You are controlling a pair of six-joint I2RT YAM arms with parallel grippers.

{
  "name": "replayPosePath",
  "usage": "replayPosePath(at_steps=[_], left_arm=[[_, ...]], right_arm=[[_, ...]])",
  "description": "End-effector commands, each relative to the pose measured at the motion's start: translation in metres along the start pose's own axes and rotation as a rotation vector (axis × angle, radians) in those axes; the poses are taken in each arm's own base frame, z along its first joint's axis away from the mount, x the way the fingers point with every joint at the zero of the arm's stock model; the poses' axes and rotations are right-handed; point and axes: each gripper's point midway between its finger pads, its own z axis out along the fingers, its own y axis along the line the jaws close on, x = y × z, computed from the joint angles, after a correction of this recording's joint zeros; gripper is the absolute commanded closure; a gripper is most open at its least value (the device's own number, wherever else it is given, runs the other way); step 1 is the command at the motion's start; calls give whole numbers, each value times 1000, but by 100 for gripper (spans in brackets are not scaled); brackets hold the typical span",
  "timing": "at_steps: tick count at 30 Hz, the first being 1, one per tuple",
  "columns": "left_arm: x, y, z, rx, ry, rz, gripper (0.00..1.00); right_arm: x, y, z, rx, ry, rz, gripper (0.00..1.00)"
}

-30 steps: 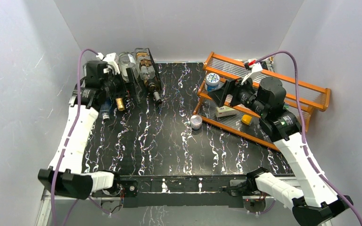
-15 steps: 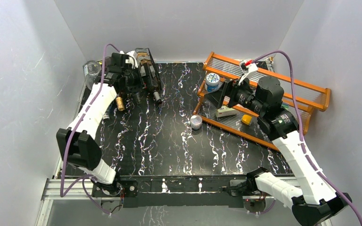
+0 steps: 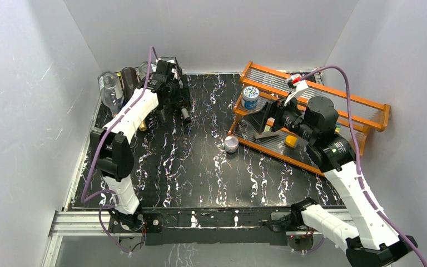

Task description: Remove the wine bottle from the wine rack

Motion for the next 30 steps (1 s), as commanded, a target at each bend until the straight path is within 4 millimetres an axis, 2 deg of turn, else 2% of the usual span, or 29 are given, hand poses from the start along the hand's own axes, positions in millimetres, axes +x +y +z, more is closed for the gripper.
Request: replayPosePath(at_steps=[1,5,9,15,21,30], left_arm=[[-23,4,0,-56,-64,-25,15],[-25,-1,16,-51,-52,-49,18],[-22,1,37,-70,-33,-50,31],[-24,-2,47,-61,-41,-45,46],[-27,2,50,-80,-49,-46,56],[-38,-1,27,-2,-113,-127,73]], right_arm=[[-11,0,-4,7,-55,-34,2],[-10,-1,-4,9,-53,-34,2],[-6,-5,-6,32,-46,-39,2],[-6,-8,-7,49,-47,-44,2],[-8,-8,-10,56,-57,-47,2],[-10,-8,-12,62,-60,-47,2]])
